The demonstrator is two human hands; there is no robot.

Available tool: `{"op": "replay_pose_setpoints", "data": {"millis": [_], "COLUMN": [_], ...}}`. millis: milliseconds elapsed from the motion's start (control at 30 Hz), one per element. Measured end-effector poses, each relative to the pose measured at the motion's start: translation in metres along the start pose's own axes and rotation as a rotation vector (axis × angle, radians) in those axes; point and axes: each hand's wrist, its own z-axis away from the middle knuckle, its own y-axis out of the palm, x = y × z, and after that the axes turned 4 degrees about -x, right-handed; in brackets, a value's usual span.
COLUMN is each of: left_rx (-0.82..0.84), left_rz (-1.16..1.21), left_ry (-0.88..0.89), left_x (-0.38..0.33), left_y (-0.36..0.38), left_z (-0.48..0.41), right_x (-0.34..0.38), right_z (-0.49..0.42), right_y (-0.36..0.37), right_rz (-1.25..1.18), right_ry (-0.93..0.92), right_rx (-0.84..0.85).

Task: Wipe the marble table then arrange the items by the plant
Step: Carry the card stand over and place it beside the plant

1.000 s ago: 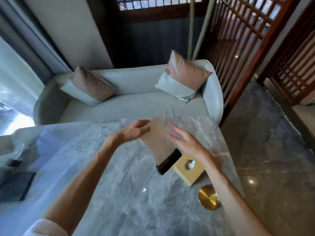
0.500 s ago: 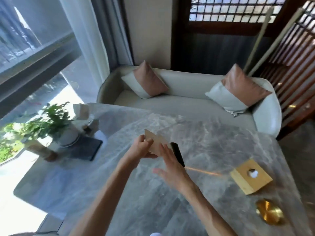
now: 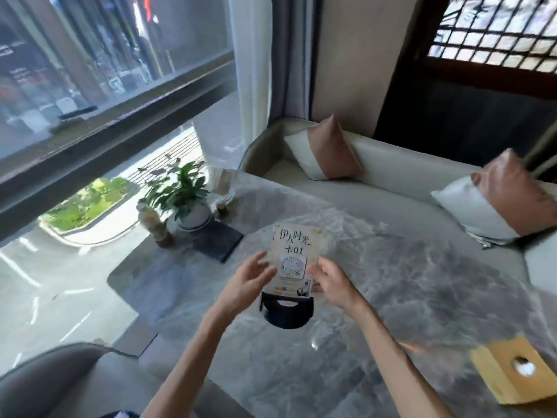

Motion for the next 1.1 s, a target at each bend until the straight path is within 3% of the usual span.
{"op": "replay_pose_setpoints", "data": {"millis": [67,167,300,467,800,1000,1100], "left_rx": [-0.023,-0.257,-0.371,-0.482,-0.59,-0.608,-0.527], "left_rz": [0.027,0.08,0.052,0.077,0.073,-0.069,-0.179], "left_ry": [0.066,0.135,0.106,0.066,0.036,-0.059,-0.085], "left_x": [0.007,0.02,0.044,0.066,0.143,0.195,0.216], "left_y": [0.004,0.003,-0.013,-0.058,-0.225,-0.313,-0.338], "left_z": [0.011,0.02,0.027,0.01,-0.076,-0.128,-0.153], "right_x": [0.0,-0.001,0.006,0.049,0.107,0.079,0.054], "right_z": [-0.003,-0.011,-0.027,-0.083,-0.27,-0.353,-0.376], "right_y": [0.004,0.014,0.032,0.066,0.239,0.34,0.366], "right_rz": [0.008,-0.002,-0.086,-0.006,0.508,0.63,0.695], "right_ry": [-0.003,-0.008,-0.018,-0.082,0.003,-0.021,-0.036], "right_rx": [0.082,0.163,0.073,0.209,0.517,0.51,0.502]}}
